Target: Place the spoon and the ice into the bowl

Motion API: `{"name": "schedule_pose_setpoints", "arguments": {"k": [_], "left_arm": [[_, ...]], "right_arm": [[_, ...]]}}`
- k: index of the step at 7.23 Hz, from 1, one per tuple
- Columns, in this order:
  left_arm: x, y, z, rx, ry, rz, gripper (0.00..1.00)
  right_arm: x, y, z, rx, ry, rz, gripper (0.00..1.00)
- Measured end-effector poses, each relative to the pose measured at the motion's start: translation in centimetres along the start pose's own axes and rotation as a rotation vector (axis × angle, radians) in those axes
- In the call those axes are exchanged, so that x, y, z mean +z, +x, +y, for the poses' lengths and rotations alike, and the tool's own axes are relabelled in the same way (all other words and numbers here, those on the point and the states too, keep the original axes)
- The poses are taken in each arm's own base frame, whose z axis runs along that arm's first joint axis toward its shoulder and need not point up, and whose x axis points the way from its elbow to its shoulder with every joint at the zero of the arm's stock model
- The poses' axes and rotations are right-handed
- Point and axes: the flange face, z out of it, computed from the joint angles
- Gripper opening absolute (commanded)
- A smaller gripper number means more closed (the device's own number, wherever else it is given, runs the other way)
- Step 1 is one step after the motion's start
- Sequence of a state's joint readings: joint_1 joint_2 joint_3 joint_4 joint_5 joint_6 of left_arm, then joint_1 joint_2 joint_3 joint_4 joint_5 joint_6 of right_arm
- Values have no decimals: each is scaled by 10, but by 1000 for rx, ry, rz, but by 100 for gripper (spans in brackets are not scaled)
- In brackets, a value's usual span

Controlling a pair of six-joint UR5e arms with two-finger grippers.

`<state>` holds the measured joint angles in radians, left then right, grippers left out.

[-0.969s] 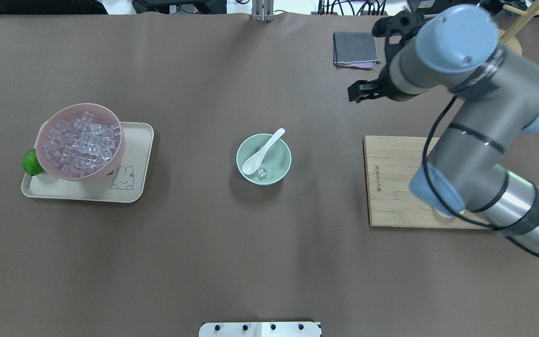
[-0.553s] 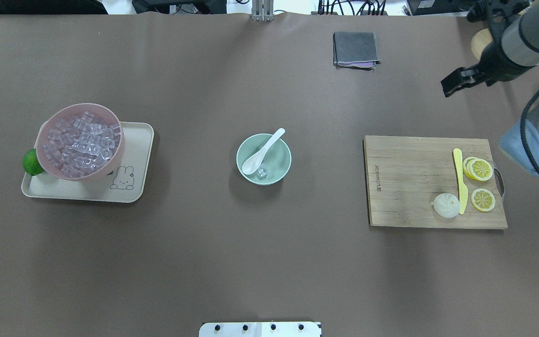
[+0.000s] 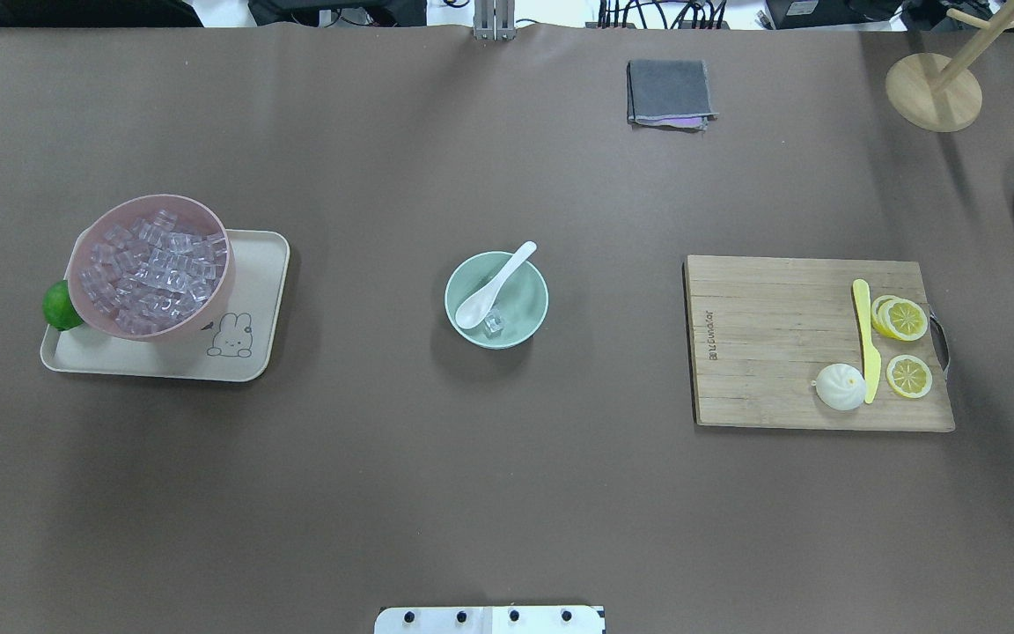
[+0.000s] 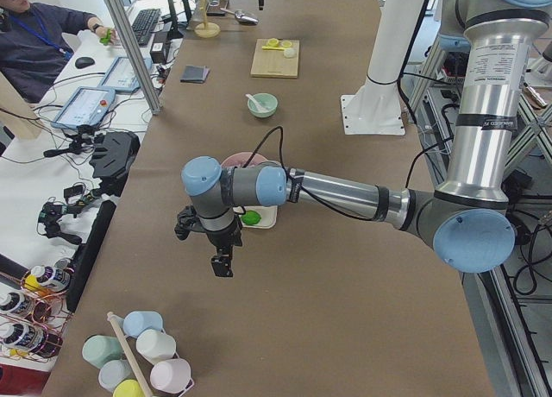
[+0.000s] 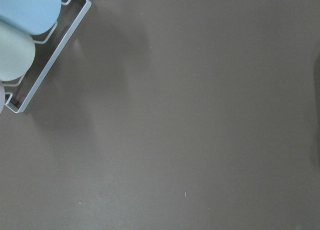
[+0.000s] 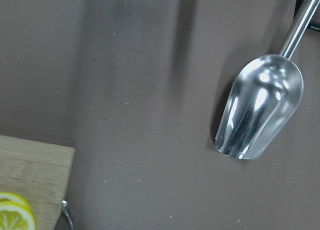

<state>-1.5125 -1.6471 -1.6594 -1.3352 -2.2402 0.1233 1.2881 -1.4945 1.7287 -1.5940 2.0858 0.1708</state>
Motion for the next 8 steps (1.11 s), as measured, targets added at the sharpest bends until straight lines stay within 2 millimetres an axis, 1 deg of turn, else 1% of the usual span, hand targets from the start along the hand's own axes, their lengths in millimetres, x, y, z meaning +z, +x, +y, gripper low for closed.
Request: {"name": "schedule_pose_setpoints", "arguments": {"k": [1, 2, 3, 4, 6, 7, 8], "left_arm": [[0, -6, 7, -14, 13, 32, 98], [-10, -5, 12, -16, 40, 52, 98], [-23, 0, 17, -3, 71, 58, 98], [-28, 3, 21, 11, 90, 60, 98], [-26, 2, 24, 17, 96, 60, 98], [-20, -3, 29, 9, 85, 53, 98], [-17, -8, 34, 2, 77, 27, 98]], "right_arm": [[2, 26, 9, -19, -10, -18, 100], [-1, 47, 19, -18, -9, -41, 100], [-4, 67, 29, -29, -7, -83, 100], [0, 84, 43, -46, -12, -128, 100], [10, 124, 87, 12, -29, -166, 100], [11, 139, 106, 49, -29, -173, 100], [11, 145, 117, 62, -27, -179, 100]]}}
